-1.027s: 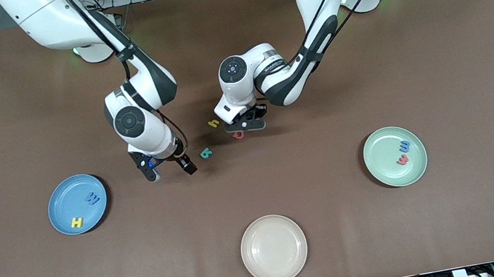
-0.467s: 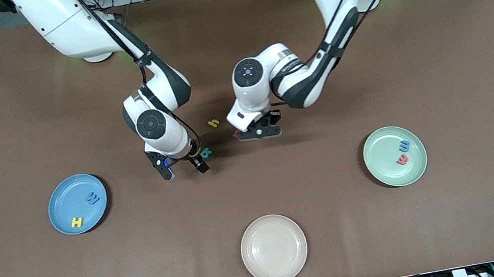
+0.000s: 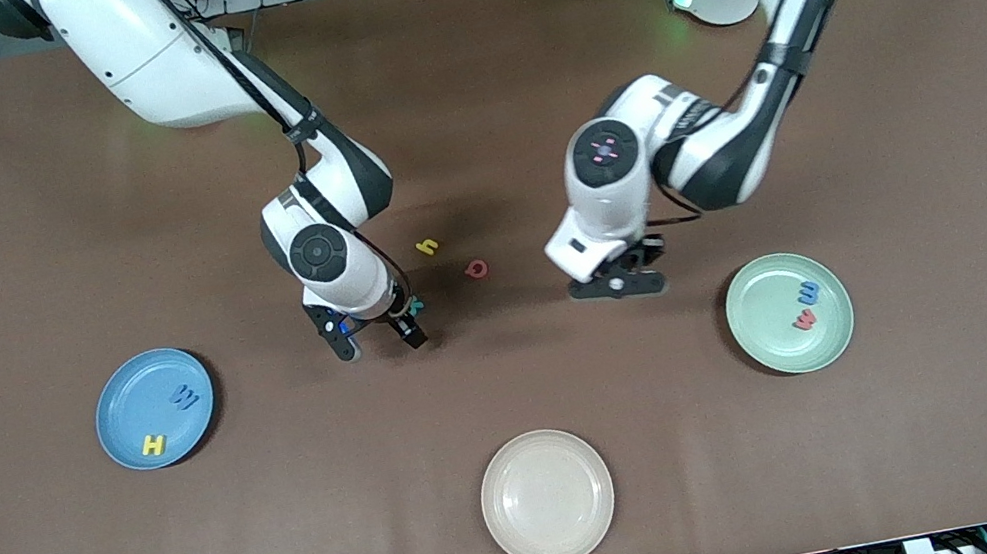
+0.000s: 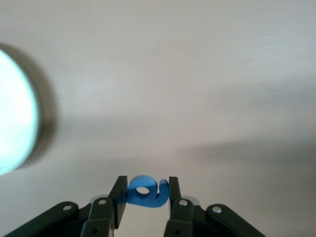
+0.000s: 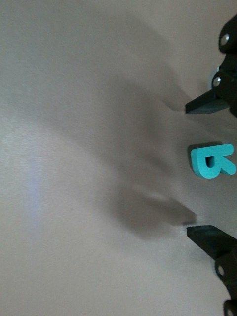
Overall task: Sort uppercase to blue plate, lowercase to green plate
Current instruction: 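Drop the e on the green plate while the right gripper grasps the R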
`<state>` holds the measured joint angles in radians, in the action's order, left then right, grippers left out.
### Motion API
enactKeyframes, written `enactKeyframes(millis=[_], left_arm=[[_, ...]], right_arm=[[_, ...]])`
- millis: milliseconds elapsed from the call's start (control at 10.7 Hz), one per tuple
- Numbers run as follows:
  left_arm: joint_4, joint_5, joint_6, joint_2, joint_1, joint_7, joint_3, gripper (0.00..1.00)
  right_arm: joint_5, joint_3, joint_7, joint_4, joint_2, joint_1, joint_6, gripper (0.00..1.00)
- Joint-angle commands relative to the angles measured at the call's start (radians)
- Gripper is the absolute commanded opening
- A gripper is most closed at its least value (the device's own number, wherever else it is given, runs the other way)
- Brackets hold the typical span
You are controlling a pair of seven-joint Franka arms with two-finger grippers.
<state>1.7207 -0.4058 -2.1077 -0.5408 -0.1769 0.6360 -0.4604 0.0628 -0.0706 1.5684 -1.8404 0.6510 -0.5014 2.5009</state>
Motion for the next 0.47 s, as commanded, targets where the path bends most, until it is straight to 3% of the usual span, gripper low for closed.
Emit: enactKeyframes(millis=[0,373], left_arm=[[0.063,-0.010,0.038,0.080,0.112,-0.157,-0.015,0.00],[0.086,-0.019,0.046,0.078,0.252,-0.373,0.031,0.00]], right_arm=[[0.005,0.009,0.022,0.026,0.016,-0.011,0.001,1.00],[0.006,0.009,0.033,0.026,0.015,-0.028,-0.002,1.00]])
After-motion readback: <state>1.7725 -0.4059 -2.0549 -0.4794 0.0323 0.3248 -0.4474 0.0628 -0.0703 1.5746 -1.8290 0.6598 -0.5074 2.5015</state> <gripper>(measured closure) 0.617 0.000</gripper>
